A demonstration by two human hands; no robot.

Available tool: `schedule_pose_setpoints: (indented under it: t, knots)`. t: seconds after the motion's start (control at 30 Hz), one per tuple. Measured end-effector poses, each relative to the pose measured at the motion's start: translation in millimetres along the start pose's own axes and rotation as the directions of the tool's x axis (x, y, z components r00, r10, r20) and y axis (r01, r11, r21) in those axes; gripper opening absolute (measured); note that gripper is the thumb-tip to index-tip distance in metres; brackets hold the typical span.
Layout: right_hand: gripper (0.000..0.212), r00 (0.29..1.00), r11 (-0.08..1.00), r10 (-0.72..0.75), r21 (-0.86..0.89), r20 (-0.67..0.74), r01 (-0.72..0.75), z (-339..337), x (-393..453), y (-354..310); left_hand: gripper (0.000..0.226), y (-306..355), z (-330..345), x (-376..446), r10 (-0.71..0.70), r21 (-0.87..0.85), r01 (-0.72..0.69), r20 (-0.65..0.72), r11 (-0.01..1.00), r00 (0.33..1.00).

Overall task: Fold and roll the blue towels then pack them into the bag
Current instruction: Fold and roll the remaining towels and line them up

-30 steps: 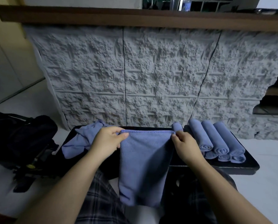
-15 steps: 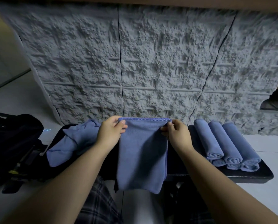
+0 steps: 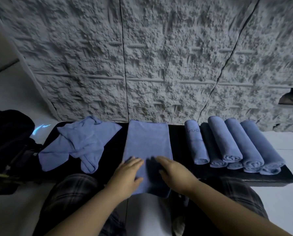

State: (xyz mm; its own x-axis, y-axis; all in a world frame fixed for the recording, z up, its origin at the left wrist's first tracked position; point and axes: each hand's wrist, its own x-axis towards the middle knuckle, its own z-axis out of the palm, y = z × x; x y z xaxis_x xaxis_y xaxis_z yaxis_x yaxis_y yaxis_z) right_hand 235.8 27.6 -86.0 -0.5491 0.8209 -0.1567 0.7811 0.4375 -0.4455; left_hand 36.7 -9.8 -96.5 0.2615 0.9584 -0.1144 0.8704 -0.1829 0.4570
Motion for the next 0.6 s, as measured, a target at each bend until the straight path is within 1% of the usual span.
schedule_pose_setpoints:
  t: [0.07, 0.1, 0.17, 0.23, 0.27, 0.33, 0.37, 0.4, 0.43, 0.47, 0.5, 0.57, 0.6]
  knots:
    - [0.062, 0.995, 0.996, -0.042, -0.080, 0.094, 0.050, 17, -7, 0, 0.081, 1, 13, -10, -0.036, 0.117, 0.022, 0.117, 0.993, 0.992]
    - [0.072, 0.993, 0.991, -0.042, -0.125, 0.110, 0.055, 24, -8, 1, 0.090, 2, 16, -13, -0.063, 0.169, 0.034, 0.168, 0.985, 0.984]
    - [0.095, 0.992, 0.982, -0.019, -0.186, 0.128, 0.043, 33, -10, 0, 0.102, 3, 22, -15, -0.114, 0.265, 0.054, 0.215, 0.963, 0.970]
    - [0.110, 0.990, 0.973, -0.010, -0.225, 0.143, 0.043, 37, -10, 1, 0.110, 3, 27, -12, -0.134, 0.312, 0.072, 0.181, 0.947, 0.974]
    - [0.115, 0.994, 0.958, -0.043, -0.279, 0.103, 0.070, 39, -8, 3, 0.115, 1, 29, -10, -0.129, 0.342, 0.076, 0.134, 0.937, 0.983]
    - [0.121, 0.995, 0.909, -0.099, -0.408, -0.006, 0.088, 37, -4, 6, 0.123, -1, 31, -4, -0.047, 0.387, 0.047, -0.008, 0.921, 0.999]
    - [0.120, 0.994, 0.907, -0.109, -0.410, -0.009, 0.096, 39, -1, 10, 0.120, -3, 31, 0, -0.038, 0.390, 0.055, -0.050, 0.919, 0.998]
    - [0.119, 0.992, 0.916, -0.122, -0.386, -0.012, 0.108, 42, 2, 14, 0.113, -3, 30, 3, -0.025, 0.391, 0.048, -0.065, 0.919, 0.998]
    - [0.119, 0.994, 0.929, -0.111, -0.355, 0.007, 0.106, 45, 5, 16, 0.105, -5, 30, 5, -0.038, 0.392, 0.048, -0.032, 0.919, 0.999]
    - [0.121, 0.993, 0.926, -0.116, -0.362, -0.008, 0.105, 46, 7, 18, 0.098, -4, 27, 8, -0.060, 0.392, 0.052, 0.006, 0.918, 0.998]
    - [0.124, 0.997, 0.925, -0.083, -0.371, -0.001, 0.077, 44, 7, 16, 0.096, -3, 25, 11, -0.079, 0.402, 0.059, 0.032, 0.914, 0.996]
    - [0.130, 0.999, 0.920, -0.031, -0.390, 0.018, 0.036, 45, 7, 15, 0.104, -7, 29, 12, -0.038, 0.430, 0.042, -0.018, 0.902, 0.999]
    - [0.129, 0.999, 0.920, -0.035, -0.390, -0.011, 0.028, 47, 6, 14, 0.113, -9, 30, 11, -0.017, 0.420, 0.032, -0.040, 0.907, 0.999]
